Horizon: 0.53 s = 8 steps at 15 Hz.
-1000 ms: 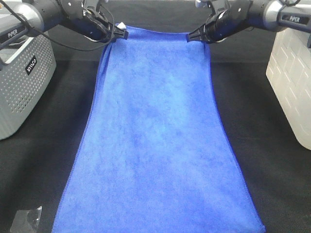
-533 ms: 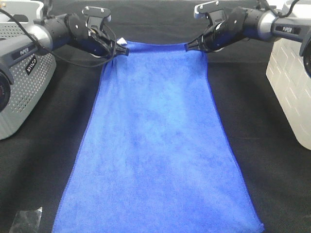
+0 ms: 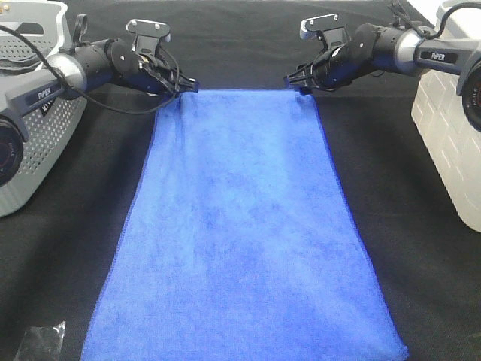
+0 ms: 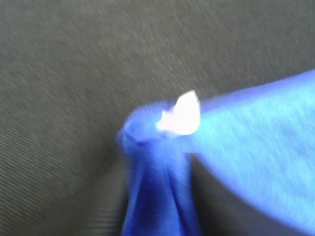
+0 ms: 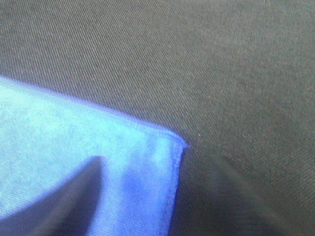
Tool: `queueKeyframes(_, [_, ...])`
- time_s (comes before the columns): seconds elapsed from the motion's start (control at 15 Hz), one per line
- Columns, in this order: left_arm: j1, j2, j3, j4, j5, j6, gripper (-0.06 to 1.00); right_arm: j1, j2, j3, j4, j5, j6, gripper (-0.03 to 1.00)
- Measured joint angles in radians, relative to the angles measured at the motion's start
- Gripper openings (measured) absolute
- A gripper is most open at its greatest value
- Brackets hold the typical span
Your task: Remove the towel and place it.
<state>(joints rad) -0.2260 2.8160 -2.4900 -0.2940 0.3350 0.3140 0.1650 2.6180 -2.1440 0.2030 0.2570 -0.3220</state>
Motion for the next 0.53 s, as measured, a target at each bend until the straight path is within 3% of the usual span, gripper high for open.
queueKeyframes(0.13, [0.0,0.0,0.0,0.011,-0.014,-0.001,0.77,-0.006,-0.001,0.0,-0.001,0.026,0.0,0.74])
queueKeyframes(0.33, [0.0,-0.015,0.0,0.034,0.068,-0.001,0.82,-0.011,-0.046,0.003,-0.006,0.133,0.0,0.76])
queueKeyframes(0.53, [0.0,-0.107,0.0,0.04,0.364,-0.003,0.82,-0.011,-0.138,0.003,-0.005,0.352,0.009,0.76])
